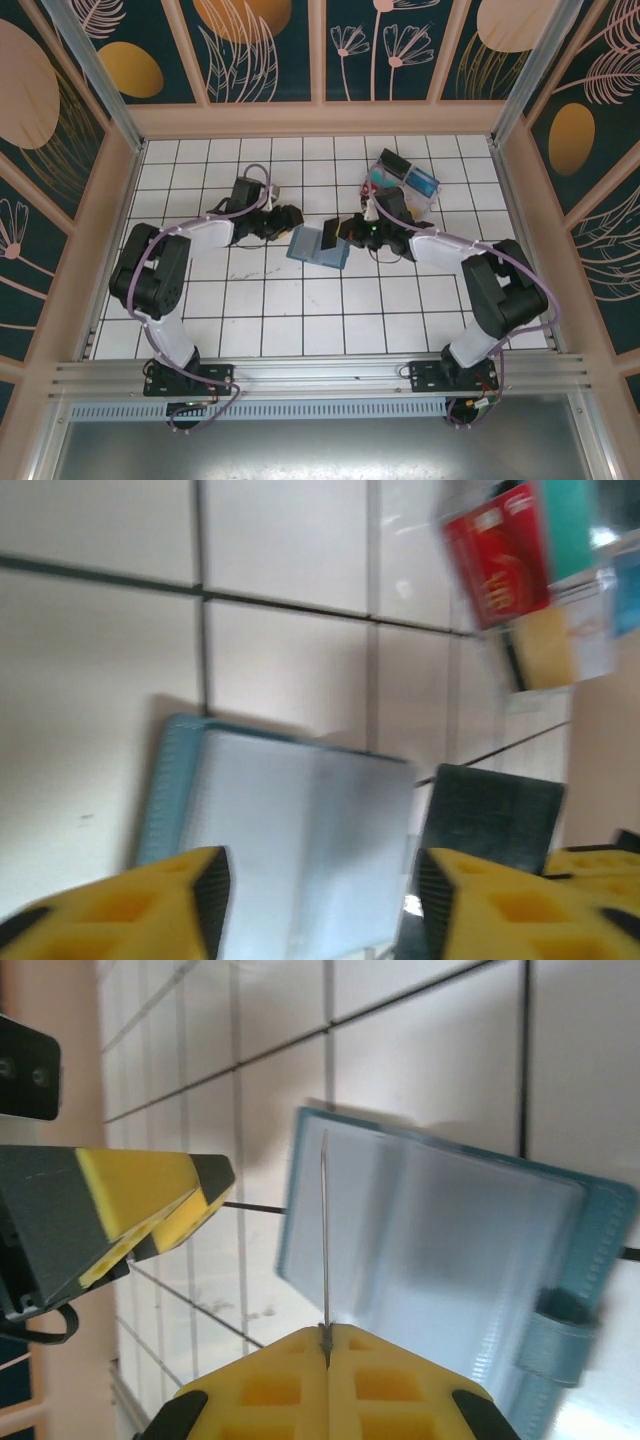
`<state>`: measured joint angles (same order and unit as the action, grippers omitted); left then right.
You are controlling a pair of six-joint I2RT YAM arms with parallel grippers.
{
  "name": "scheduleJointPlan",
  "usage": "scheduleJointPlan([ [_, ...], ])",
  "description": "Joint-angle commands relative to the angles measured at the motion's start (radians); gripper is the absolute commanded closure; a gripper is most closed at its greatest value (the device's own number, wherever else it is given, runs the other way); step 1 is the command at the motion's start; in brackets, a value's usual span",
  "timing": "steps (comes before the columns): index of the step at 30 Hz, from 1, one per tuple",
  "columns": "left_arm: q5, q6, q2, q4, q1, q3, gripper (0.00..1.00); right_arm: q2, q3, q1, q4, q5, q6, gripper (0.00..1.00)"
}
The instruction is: Take the credit cards out of the card holder
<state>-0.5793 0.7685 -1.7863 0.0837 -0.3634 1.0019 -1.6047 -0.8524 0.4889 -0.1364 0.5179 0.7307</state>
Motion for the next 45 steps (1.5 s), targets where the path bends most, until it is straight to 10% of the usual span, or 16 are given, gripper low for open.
scheduleJointPlan([
  [1,-0.115,0.038,0.08,0.121,0.017,-0.036,0.31,0.058,0.014,-0.021,-0.149,0.116,-0.014,1.0],
  [14,-0.4,0.179,0.175,0.536,0.016,-0.112,0.16,0.119,0.041,-0.059,-0.506,0.395,0.129,1.0],
  [31,-0.418,0.415,0.2,0.886,0.015,-0.182,1.0,0.104,0.039,-0.051,-0.565,0.427,0.169,1.0],
  [36,-0.347,0.503,0.212,0.97,0.017,-0.211,1.0,0.094,0.059,-0.014,-0.641,0.365,0.246,0.67],
  [45,-0.262,0.562,0.209,0.996,0.016,-0.236,1.0,0.048,0.039,0.023,-0.755,0.324,0.353,0.84],
])
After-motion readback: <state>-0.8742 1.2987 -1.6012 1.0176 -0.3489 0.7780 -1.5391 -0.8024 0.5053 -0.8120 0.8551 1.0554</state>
